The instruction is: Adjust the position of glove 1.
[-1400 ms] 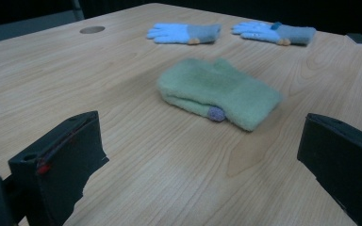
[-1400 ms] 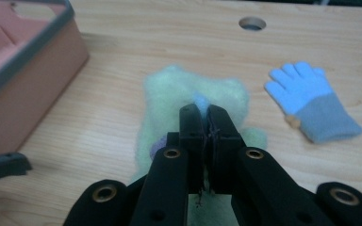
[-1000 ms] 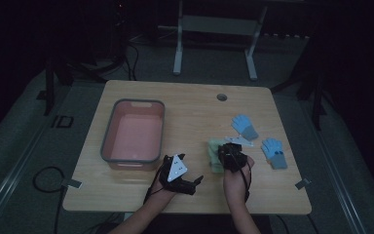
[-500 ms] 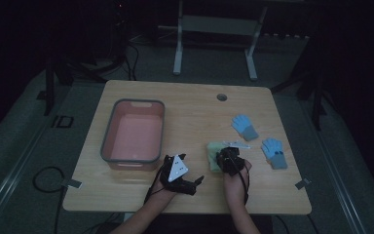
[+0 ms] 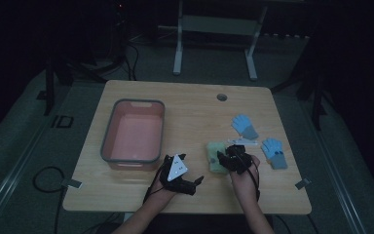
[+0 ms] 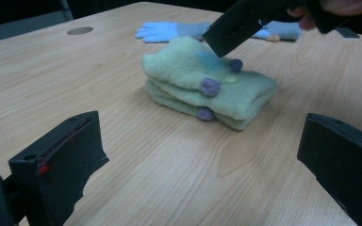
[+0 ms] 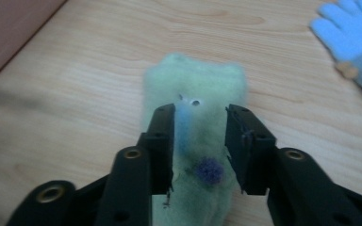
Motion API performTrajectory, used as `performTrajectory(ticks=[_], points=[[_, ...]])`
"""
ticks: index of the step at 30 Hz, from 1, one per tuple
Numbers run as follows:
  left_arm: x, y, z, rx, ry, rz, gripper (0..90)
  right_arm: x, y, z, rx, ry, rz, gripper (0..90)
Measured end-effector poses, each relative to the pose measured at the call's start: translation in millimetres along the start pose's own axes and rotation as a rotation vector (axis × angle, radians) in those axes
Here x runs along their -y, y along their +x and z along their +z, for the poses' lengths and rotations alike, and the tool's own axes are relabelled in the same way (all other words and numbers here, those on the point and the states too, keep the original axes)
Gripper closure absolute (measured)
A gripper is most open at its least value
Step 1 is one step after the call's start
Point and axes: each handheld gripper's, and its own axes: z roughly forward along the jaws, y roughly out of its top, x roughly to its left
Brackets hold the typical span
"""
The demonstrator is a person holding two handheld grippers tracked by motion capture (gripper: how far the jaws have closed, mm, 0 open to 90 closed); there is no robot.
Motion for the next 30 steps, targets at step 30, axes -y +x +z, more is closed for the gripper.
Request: performTrajectory(ticks=[30], points=[[-0.8,-2.8,0.9,0.050,0.071,-0.014,8.1,-17.7,-59.4,-5.1,-0.221,-0.033,-0.218,58.3]])
